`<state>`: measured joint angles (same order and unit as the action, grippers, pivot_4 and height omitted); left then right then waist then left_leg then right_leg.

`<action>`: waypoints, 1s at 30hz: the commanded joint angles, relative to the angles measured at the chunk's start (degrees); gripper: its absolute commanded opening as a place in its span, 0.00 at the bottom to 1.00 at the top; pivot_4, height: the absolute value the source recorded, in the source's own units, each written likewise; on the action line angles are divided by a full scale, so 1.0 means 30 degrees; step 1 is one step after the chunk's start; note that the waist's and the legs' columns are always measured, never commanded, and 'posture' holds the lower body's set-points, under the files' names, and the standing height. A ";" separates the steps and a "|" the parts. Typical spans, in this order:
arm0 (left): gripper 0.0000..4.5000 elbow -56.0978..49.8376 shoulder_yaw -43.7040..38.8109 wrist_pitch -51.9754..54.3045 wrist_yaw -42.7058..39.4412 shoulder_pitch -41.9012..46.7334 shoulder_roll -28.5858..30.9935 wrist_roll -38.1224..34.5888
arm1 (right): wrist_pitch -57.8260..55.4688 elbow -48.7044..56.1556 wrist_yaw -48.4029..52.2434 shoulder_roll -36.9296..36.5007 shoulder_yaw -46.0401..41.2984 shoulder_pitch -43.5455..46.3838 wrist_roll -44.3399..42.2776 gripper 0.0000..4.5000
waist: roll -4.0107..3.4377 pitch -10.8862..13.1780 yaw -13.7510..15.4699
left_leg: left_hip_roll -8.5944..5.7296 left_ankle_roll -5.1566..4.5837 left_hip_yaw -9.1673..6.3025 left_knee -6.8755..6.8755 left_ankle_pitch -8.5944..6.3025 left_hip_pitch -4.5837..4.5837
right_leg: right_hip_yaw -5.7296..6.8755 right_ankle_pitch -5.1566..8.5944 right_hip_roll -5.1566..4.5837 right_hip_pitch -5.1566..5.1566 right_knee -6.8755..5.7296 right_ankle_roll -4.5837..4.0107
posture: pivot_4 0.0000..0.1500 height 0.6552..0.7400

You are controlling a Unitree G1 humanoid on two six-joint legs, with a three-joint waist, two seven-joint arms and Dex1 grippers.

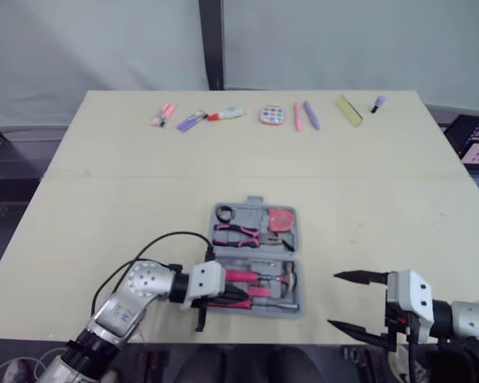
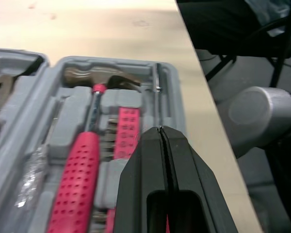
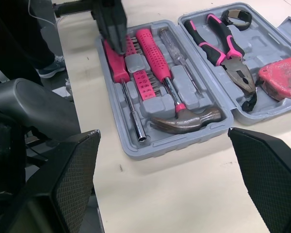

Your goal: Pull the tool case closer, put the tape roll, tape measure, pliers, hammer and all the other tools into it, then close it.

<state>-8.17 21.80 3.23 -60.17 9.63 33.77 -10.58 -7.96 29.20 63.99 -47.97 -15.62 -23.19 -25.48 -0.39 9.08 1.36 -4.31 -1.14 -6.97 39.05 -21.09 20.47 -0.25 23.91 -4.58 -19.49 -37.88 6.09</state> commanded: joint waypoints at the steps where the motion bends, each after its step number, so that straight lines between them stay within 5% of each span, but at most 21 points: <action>1: 0.02 -0.0131 0.0140 -0.0029 -0.0309 -0.0168 0.0014 0.0190 | -0.0079 0.0379 0.0105 -0.0175 -0.0510 -0.0061 -0.0380 1.00 | 0.0000 0.0000 0.0012 | -0.0001 0.0000 -0.0001 0.0000 0.0000 -0.0001 | 0.0001 0.0000 -0.0001 0.0001 0.0000 0.0000 | 1.00 1.00; 30: 0.02 0.2273 0.0323 -0.0671 0.0637 -0.0879 -0.0121 0.2423 | -0.0298 0.0557 0.0235 -0.0334 -0.0861 -0.0309 -0.0474 1.00 | -0.0038 -0.0048 0.0013 | -0.0001 -0.0001 0.0000 -0.0020 0.0000 -0.0036 | -0.0005 0.0000 -0.0005 0.0020 0.0000 0.0000 | 1.00 1.00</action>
<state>-3.71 21.61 0.46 -58.68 8.24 32.78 -6.18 -8.95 29.20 64.17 -48.64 -16.42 -23.73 -25.59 -0.50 8.94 1.40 -4.31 -1.14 -6.97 38.98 -21.09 20.36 -0.26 23.91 -4.60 -19.43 -37.88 6.09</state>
